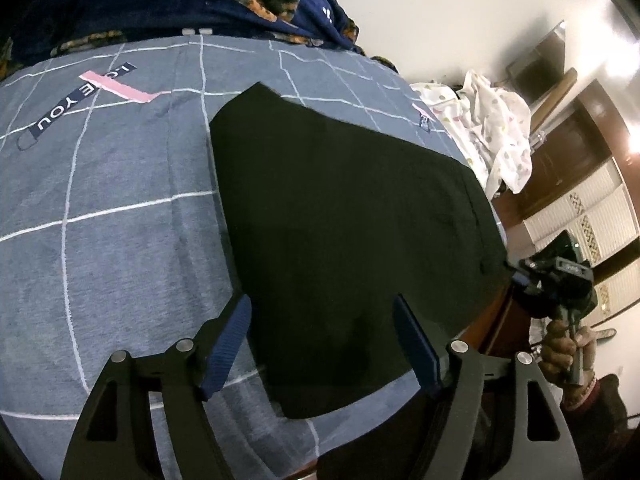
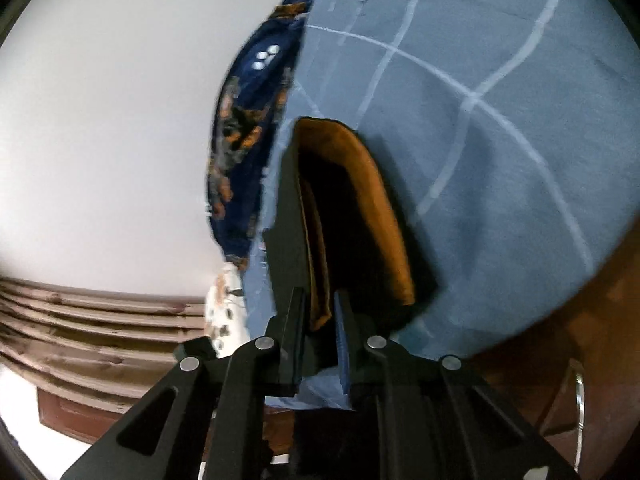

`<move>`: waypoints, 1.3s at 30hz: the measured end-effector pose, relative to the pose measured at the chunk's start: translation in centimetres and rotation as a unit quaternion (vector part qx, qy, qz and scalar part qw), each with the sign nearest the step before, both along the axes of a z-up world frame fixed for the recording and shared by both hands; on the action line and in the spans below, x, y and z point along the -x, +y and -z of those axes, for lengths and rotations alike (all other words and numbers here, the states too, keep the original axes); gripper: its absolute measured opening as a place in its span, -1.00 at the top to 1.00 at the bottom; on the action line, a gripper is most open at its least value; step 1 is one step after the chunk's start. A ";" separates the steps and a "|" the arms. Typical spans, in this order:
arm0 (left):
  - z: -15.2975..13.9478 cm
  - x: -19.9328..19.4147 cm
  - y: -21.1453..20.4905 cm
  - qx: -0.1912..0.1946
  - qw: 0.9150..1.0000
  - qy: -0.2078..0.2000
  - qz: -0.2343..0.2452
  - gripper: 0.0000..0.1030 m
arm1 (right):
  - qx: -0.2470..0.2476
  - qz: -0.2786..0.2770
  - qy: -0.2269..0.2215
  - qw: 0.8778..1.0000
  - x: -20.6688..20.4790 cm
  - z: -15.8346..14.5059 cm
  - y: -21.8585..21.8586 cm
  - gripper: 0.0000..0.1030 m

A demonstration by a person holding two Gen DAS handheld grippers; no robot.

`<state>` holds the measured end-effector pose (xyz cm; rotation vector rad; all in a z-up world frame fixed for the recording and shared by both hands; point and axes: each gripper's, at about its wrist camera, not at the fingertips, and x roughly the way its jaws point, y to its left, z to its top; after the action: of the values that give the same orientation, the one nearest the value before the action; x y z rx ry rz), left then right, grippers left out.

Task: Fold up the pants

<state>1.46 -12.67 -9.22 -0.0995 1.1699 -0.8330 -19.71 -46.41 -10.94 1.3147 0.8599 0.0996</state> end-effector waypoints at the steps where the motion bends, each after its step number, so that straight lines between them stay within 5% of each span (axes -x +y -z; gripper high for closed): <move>1: 0.1 0.0 -0.1 -0.002 1.000 0.003 0.001 -0.44 | -0.015 0.006 0.013 1.000 0.3 1.2 -0.2 0.75; 6: 0.6 0.2 -0.5 -0.016 1.000 0.003 0.008 -0.44 | -0.030 0.012 0.017 0.999 0.2 2.4 -0.5 0.76; 14: 1.2 -0.1 -0.2 -0.012 1.000 0.021 -0.001 -0.44 | 0.035 0.018 0.035 0.999 0.0 0.5 -0.5 0.63; 18: 1.6 -0.2 -0.1 -0.011 0.999 0.033 -0.006 -0.44 | 0.086 0.019 0.050 0.995 -0.2 -0.6 -0.4 0.02; 25: 2.0 -0.2 0.3 -0.014 0.999 0.046 -0.009 -0.44 | 0.069 -0.006 0.057 0.996 -1.1 -0.1 0.3 0.03; 28: 1.9 -0.2 0.3 -0.014 0.999 0.048 -0.012 -0.44 | 0.080 -0.016 0.064 0.995 -1.3 -0.5 0.7 0.48; 39: 1.8 -0.3 0.6 -0.018 0.998 0.050 -0.018 -0.44 | 0.063 -0.037 0.049 0.996 -3.4 -0.7 1.0 0.53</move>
<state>1.72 -12.12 -11.04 -0.1341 1.2735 -0.7812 -16.29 -45.44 -10.28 1.1784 0.9831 0.0384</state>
